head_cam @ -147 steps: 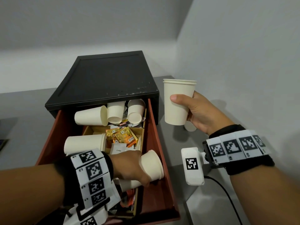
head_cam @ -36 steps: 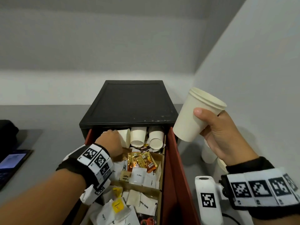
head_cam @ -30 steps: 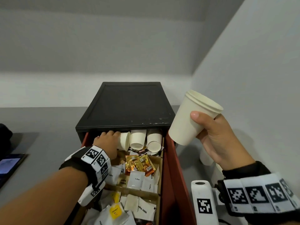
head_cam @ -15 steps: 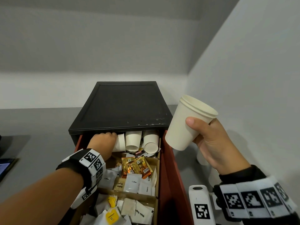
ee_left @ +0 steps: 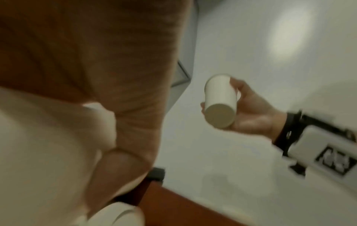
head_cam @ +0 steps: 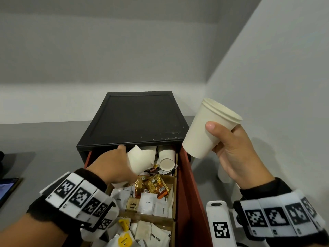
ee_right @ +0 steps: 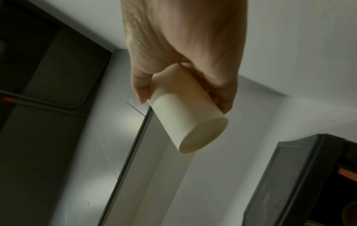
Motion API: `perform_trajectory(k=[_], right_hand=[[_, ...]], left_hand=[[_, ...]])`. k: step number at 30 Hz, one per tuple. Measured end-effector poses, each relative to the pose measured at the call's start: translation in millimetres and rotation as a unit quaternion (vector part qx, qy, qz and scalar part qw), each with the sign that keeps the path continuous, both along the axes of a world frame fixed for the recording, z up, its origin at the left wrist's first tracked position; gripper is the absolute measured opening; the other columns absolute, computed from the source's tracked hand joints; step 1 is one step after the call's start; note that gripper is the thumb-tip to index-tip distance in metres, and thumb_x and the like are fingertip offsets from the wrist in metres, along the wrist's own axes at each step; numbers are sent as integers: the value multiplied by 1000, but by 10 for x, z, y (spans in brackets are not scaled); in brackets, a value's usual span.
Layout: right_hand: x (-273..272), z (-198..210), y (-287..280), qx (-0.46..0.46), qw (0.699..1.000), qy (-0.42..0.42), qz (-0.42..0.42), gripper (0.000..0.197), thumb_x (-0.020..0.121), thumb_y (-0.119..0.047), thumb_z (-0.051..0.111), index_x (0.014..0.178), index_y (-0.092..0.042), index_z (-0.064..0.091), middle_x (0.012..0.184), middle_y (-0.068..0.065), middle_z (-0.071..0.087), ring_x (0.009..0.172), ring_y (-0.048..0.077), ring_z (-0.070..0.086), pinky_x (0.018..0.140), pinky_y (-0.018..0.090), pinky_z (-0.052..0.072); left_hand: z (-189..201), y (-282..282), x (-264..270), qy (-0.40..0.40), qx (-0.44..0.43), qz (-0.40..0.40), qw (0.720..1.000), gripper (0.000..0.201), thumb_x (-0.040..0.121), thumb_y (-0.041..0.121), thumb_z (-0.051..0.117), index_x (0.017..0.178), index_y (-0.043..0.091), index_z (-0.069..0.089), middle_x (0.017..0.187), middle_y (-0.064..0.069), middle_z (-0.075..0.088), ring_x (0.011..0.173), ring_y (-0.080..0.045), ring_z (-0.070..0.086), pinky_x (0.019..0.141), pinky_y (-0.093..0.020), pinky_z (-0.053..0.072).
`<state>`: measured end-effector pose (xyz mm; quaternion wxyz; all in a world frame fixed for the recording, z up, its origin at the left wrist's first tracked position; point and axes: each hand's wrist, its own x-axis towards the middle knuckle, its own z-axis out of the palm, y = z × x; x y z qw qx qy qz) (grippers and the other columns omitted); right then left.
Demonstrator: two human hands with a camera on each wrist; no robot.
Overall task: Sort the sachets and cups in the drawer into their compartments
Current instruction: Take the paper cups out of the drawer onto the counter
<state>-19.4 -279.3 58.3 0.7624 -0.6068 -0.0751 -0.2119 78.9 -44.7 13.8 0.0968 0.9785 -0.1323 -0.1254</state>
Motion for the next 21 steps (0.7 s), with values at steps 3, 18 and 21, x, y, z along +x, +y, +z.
perform_trajectory(k=[3,18,21], right_hand=[[13,147,53,-8,998,-64,-21,44,58,-27,72,101,-32,66,92,-10,70,92,8,66,73,28,54],[4,193,115,-199,977,81,1,107,42,-41,86,138,-25,41,123,-15,60,119,3,52,101,31,44],[-31,34,89,-185,977,102,33,100,38,-42,85,130,-27,48,119,-16,63,111,-1,58,93,24,49]], left_hand=[[158,-114,-148,26,-188,-39,981,69,68,30,79,114,28,29,99,12,46,87,-8,50,61,-14,42],[237,-660,-453,9,-510,-127,851,80,52,43,75,125,32,42,112,9,59,102,-8,60,82,-33,56],[209,-735,-452,16,-516,-138,845,83,58,41,76,131,27,39,119,6,58,109,-9,58,88,-32,54]])
